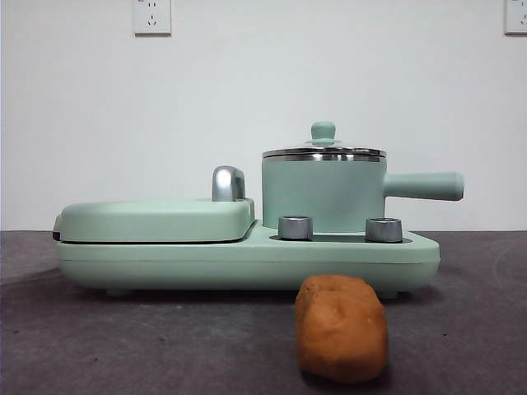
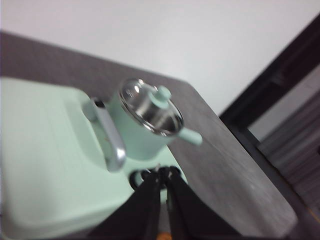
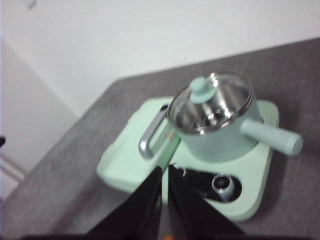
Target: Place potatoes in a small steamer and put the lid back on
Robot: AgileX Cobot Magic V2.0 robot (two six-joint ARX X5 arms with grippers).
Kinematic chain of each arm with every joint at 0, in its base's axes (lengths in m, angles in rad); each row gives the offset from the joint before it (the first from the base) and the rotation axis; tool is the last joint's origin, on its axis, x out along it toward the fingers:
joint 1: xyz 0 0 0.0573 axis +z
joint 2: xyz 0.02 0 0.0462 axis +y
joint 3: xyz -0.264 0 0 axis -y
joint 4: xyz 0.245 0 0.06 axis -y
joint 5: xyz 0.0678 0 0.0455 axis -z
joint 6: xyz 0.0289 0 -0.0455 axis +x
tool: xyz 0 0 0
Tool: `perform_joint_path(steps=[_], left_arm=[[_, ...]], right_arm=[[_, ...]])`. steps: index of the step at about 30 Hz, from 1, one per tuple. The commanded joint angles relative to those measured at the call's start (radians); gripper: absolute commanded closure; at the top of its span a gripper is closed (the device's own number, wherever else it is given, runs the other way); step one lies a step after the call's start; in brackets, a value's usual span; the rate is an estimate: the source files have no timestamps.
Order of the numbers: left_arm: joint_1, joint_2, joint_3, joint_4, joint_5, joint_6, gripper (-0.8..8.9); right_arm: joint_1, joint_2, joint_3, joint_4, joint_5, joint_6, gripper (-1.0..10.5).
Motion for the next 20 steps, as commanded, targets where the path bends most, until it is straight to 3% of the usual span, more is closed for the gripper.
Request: perform_joint_path(steps=[1,8,11,14,20], left_arm=[[-0.003,0.040,0.035,0.005,0.051,0.005,7.48],[-0.012,0.102,0.049,0.005,0.076,0.012,5.31],[-0.026,0.132,0.056,0.005,0.076,0.016,4.16],[-0.043,0.172,0.072,0.005,0.076,0.037,4.03],[-0.092,0.281,0.133,0.005,0.075,0.080,4.03]], right_arm=[[0.000,0.037,0.048,-0.061,-0.014,-0.113,9.3],[0.000,0.054,0.059,-0.077,-0.012,-0.119,9.1],[0.000,0.054,0.059,-0.081,-0.013,-0.119,7.2],[0.000,0.054,0.059,-0.081,-0.010,-0.118,5.0],[0.000,0.054,0.059,-0.081,-0.010,-0.114,4.8]])
